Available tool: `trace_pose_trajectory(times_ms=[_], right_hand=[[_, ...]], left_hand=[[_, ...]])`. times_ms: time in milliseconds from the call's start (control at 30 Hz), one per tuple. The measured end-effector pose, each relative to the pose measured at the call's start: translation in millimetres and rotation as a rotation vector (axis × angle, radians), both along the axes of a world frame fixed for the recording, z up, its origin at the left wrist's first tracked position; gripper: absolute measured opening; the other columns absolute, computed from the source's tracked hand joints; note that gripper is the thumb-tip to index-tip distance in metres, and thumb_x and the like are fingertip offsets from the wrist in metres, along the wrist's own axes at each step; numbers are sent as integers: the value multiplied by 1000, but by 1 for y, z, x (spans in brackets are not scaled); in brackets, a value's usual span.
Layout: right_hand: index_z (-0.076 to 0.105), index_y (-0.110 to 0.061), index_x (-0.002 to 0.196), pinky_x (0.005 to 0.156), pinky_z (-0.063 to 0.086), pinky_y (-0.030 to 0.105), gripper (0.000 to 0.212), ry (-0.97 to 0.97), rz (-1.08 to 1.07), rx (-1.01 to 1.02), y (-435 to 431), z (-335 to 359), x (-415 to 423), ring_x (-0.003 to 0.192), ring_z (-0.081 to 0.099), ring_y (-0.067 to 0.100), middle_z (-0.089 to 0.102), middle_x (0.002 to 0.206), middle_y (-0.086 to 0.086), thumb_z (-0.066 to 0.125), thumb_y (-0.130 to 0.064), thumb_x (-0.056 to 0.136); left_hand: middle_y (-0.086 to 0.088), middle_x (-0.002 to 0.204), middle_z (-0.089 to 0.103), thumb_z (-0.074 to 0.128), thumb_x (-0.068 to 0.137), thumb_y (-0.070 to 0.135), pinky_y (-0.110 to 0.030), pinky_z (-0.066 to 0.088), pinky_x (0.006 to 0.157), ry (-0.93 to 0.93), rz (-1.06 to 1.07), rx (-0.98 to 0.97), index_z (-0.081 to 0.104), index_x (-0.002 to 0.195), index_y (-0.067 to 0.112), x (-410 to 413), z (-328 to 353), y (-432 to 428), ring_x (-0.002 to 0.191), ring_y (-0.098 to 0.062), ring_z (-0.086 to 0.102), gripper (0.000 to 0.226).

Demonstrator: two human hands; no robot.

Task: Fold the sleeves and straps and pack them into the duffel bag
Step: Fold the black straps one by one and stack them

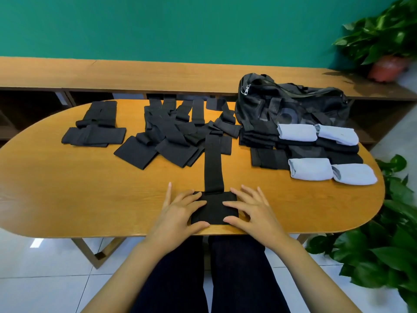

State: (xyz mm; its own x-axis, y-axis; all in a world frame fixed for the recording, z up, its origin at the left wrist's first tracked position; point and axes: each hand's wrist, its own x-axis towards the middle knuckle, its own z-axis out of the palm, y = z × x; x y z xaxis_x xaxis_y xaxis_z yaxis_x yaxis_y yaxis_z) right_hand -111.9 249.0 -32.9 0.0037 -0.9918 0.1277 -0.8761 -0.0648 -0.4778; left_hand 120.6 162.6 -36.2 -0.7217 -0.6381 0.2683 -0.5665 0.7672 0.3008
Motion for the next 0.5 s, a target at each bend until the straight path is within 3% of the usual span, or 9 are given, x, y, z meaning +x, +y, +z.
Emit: trace_pose_trajectory(times_ms=[100, 200, 367, 500], right_hand=[[53, -49, 132, 117, -17, 31, 71, 74, 26, 9, 5, 2, 2, 148, 1, 4, 21, 155, -23, 34, -85, 75], [57, -45, 130, 117, -18, 31, 65, 125, 35, -65, 6, 0, 2, 147, 6, 5, 30, 153, -19, 40, -80, 79], [70, -33, 118, 120, 11, 55, 50, 291, 72, -269, 4, -8, -3, 140, 37, 14, 60, 133, -14, 46, -66, 90], [74, -25, 107, 118, 20, 51, 36, 214, 34, -426, 4, -12, -7, 122, 55, 12, 71, 113, -11, 52, -49, 91]], left_hand=[[5, 131, 63, 30, 92, 67, -49, -8, 118, -42, -8, -107, 67, 123, 27, 0, 3, 2, 133, -11, 45, 63], [5, 123, 68, 28, 98, 59, -50, -2, 119, -18, 6, -152, 72, 113, 27, -2, 5, 4, 128, -11, 51, 57], [5, 112, 72, 30, 100, 51, -50, 4, 119, 67, 45, -155, 75, 99, 29, -5, 5, 5, 121, -12, 57, 50], [8, 115, 71, 29, 97, 60, -49, 2, 120, 94, 45, -112, 73, 105, 28, -3, 5, 4, 124, -10, 54, 55]])
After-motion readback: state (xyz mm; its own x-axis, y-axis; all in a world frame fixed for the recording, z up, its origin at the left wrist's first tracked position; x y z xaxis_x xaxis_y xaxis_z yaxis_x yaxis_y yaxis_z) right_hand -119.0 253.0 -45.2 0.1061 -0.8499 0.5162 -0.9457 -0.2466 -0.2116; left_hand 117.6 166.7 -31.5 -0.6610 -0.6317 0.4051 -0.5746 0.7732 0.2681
